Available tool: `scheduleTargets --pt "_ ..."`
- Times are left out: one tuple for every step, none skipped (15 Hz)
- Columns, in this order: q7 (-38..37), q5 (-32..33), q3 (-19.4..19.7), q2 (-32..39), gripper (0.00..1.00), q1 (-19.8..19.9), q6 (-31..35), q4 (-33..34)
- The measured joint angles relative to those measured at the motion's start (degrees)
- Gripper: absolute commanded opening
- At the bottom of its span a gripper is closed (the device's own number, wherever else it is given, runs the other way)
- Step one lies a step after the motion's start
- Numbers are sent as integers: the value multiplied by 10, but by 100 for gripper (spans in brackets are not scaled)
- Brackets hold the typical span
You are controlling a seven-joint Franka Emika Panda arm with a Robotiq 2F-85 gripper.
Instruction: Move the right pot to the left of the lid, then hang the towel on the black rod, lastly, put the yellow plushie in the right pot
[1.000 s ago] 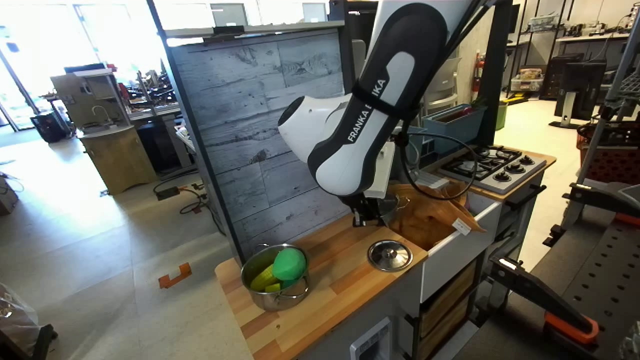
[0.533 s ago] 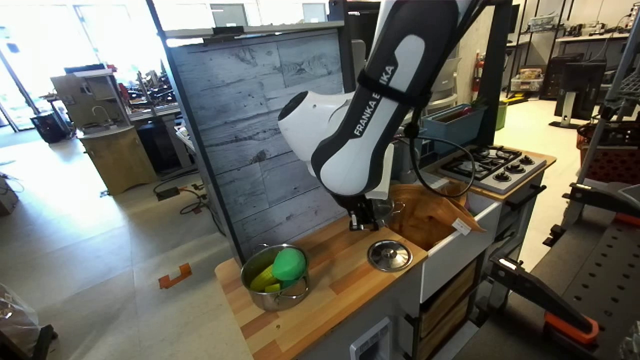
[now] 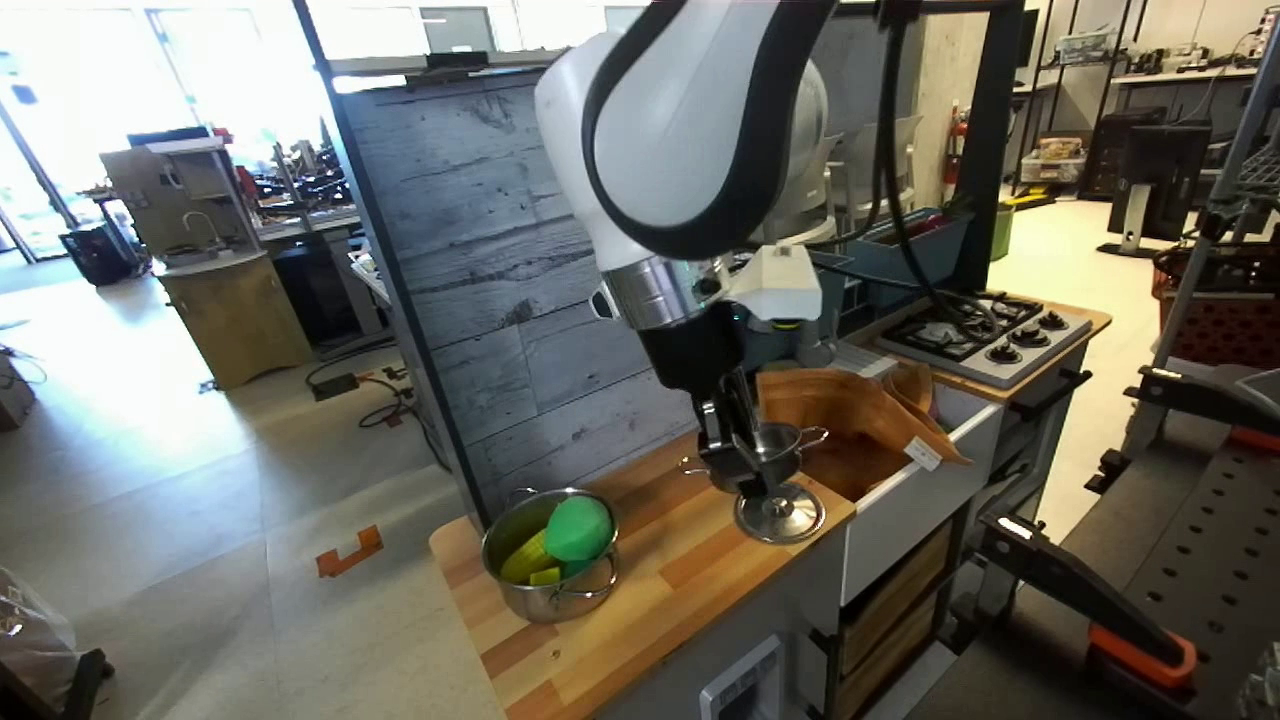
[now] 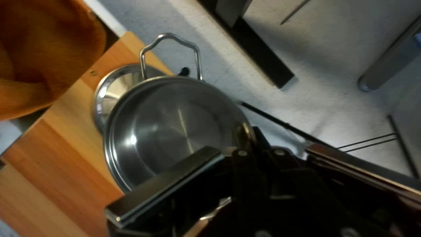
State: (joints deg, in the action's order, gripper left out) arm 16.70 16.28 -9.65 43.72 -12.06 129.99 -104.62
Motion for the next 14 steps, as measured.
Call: scheduleTargets --pt "21 -18 -19 -26 2 12 -8 -33" --pt "34 -30 -35 -51 2 22 -8 -65" --pt "36 -34 -44 -76 2 27 4 -98" --pt "34 -35 -48 -102 2 27 30 -131" --pt "30 -35 -49 -124 2 27 61 -163" --pt "25 -34 -48 -143 2 27 96 -191" --pt "18 -32 -45 -158 2 27 133 -214" --pt "12 -29 -41 -167 2 26 170 -232" --pt "6 -21 -35 -172 2 26 207 -246" --pt "-1 -10 -27 -174 2 23 239 -256" --pt "-11 6 -16 -173 2 19 266 -262" --pt "-20 22 -3 -171 2 12 289 -265" --pt "-29 37 10 -168 2 5 307 -266" --pt "-37 49 23 -164 2 -3 322 -265"
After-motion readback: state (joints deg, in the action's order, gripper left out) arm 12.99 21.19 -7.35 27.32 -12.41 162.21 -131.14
